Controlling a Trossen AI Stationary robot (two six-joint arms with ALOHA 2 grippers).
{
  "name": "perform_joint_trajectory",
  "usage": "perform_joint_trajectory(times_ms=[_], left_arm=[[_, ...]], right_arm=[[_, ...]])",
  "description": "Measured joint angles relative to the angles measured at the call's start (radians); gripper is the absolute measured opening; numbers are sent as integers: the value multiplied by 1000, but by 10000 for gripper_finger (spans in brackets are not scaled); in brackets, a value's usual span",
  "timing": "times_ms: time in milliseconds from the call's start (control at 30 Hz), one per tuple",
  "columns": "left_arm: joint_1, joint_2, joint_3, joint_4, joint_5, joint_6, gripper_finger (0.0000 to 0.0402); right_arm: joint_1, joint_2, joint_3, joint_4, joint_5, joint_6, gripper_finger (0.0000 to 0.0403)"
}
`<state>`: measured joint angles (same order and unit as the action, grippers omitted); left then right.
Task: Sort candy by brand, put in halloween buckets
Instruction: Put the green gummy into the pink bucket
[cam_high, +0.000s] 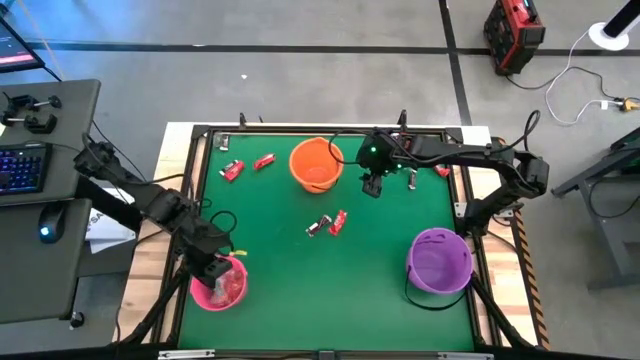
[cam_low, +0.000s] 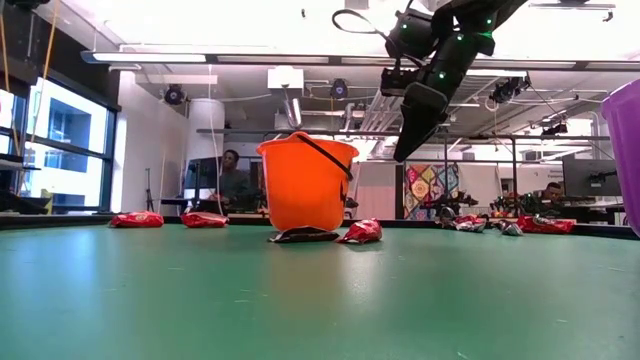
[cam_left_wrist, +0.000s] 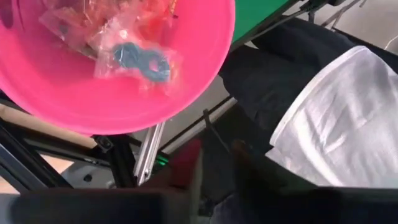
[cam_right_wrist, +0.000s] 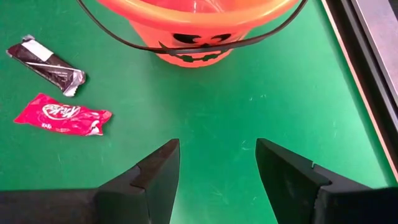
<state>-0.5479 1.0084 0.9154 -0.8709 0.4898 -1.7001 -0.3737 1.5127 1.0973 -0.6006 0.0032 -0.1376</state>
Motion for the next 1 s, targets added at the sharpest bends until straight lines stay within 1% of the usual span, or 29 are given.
perform_joint_trajectory(times_ms=[100,200,267,367,467,600,700,767,867,933,1000], left_arm=[[24,-5,0,0,11,10,127],[80,-15,0,7,-6,83,165],[150,-19,0,8,-48,171,185],[314,-21,0,9,-99,323,205],[517,-11,0,49,-123,492,214],[759,33,0,202,-137,762,216],[899,91,1,312,-116,936,216],[969,126,1,348,-89,1045,216],[1059,159,1,317,-76,1191,216],[1130,173,1,256,-136,1228,216],[1206,190,1,175,-234,1195,216]], right_arm=[[0,0,0,0,0,-2,203],[0,0,0,0,0,-2,203],[0,0,0,0,0,-2,203],[0,0,0,0,0,2,203],[0,0,0,1,0,25,203],[-11,-35,15,-11,28,82,203],[-55,-96,29,-9,85,200,203],[-100,-129,29,-25,95,275,203],[-159,-165,29,-59,74,363,203],[-182,-174,29,-82,55,399,203],[-197,-174,29,-102,40,420,203]])
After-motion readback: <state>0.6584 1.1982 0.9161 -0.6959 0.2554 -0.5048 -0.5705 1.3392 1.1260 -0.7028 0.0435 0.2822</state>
